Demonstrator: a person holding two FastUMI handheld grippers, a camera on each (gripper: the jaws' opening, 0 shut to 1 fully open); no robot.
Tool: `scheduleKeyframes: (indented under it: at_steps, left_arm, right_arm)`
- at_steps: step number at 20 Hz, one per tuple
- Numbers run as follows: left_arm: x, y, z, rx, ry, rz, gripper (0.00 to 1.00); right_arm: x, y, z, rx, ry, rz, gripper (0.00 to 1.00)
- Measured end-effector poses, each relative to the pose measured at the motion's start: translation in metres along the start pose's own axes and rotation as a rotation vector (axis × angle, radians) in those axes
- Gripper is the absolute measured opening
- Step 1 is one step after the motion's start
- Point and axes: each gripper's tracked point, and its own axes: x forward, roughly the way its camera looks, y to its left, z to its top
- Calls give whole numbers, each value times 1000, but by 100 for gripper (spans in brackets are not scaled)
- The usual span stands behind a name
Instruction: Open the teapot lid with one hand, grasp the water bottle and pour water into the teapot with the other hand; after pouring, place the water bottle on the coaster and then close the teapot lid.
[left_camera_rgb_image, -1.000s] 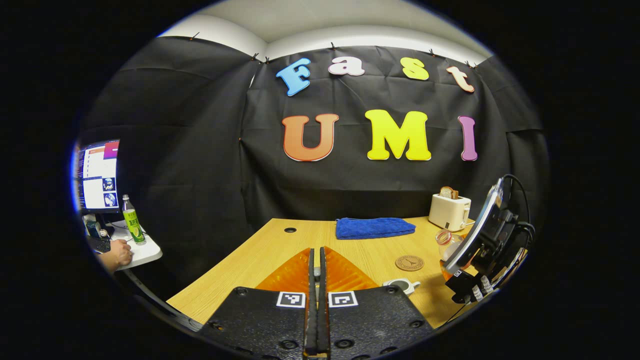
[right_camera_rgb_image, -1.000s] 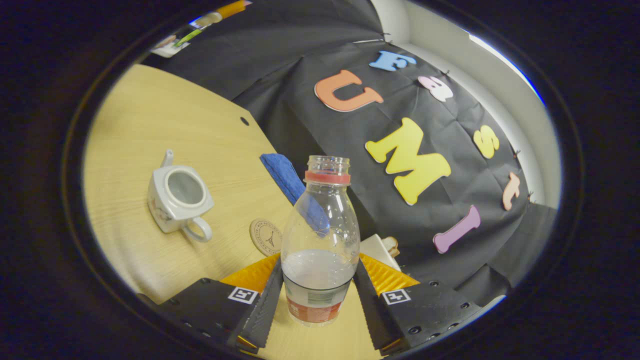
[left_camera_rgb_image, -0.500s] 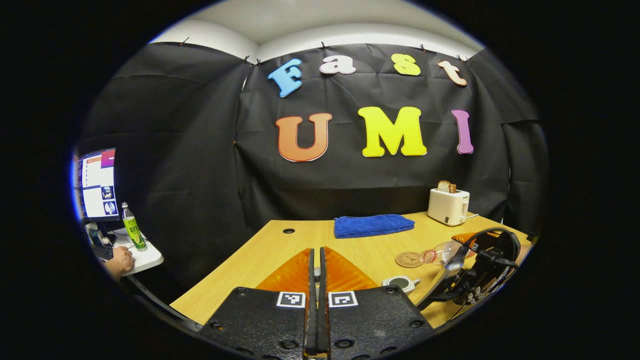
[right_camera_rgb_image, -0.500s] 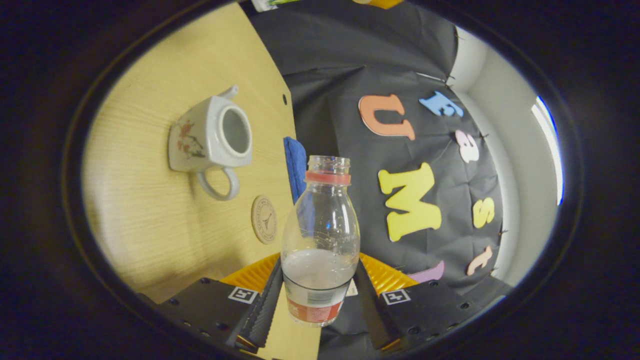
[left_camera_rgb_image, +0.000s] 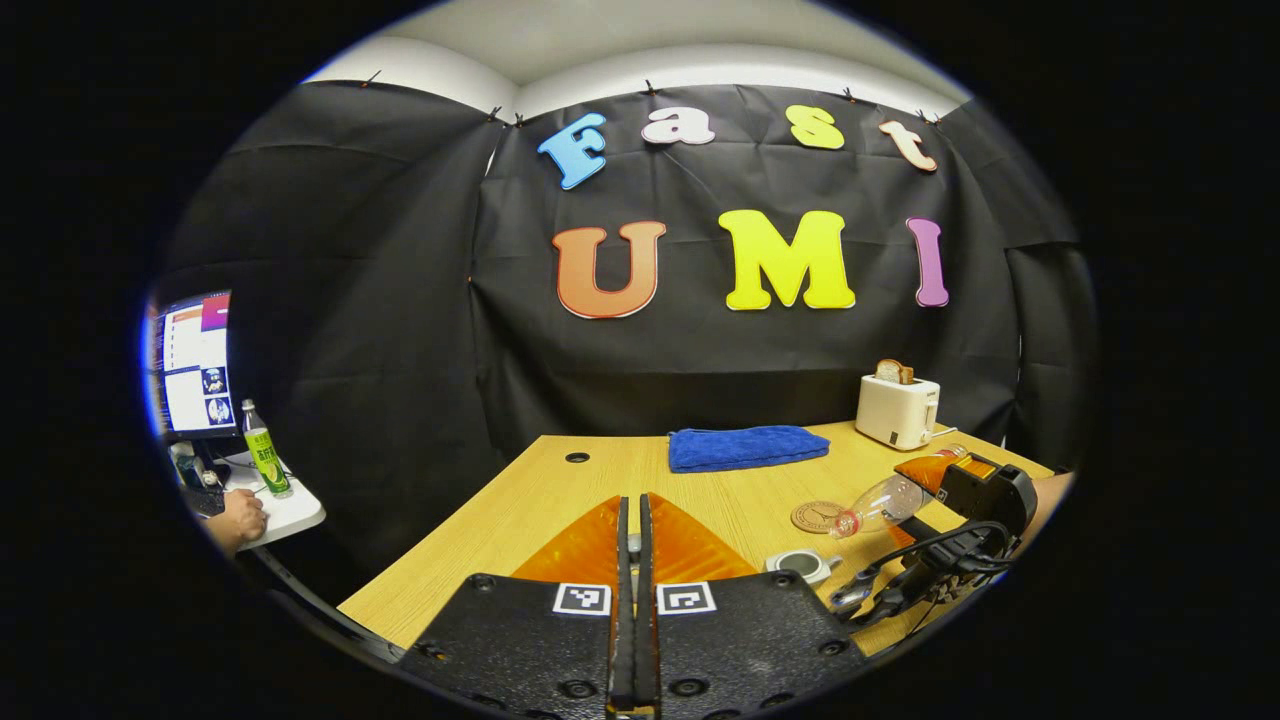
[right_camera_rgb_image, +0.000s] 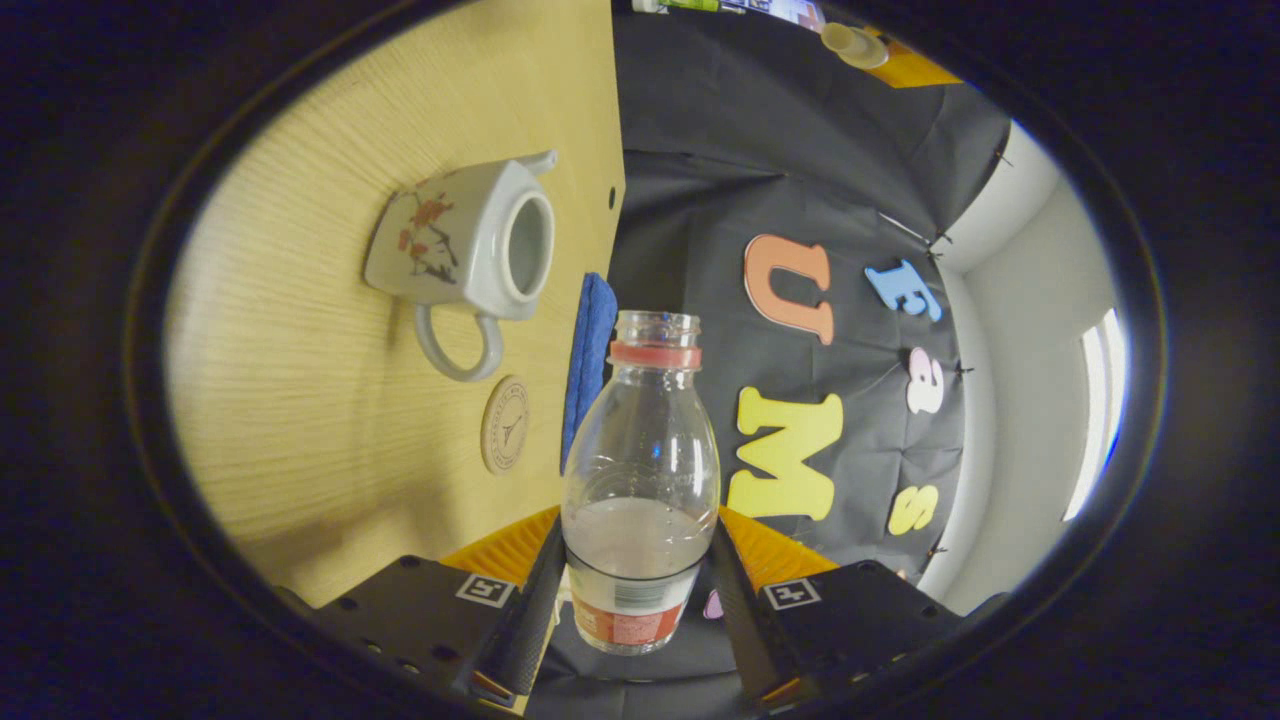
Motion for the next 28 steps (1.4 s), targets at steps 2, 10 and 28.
scheduleKeyframes:
  at_steps: [2,10,28]
  left_arm:
    - [1,-2,-1,-2,1,-8,3]
    - [1,-13,-5,-1,19,-40,3]
    - [-2,-24,-6,57,20,-67,3]
  right_arm:
    - [-1,-4,3,-41,-13,-10,77]
    - [-7,-7,12,-153,-38,-15,77]
    - [-10,-23,25,-376,-57,-91,75]
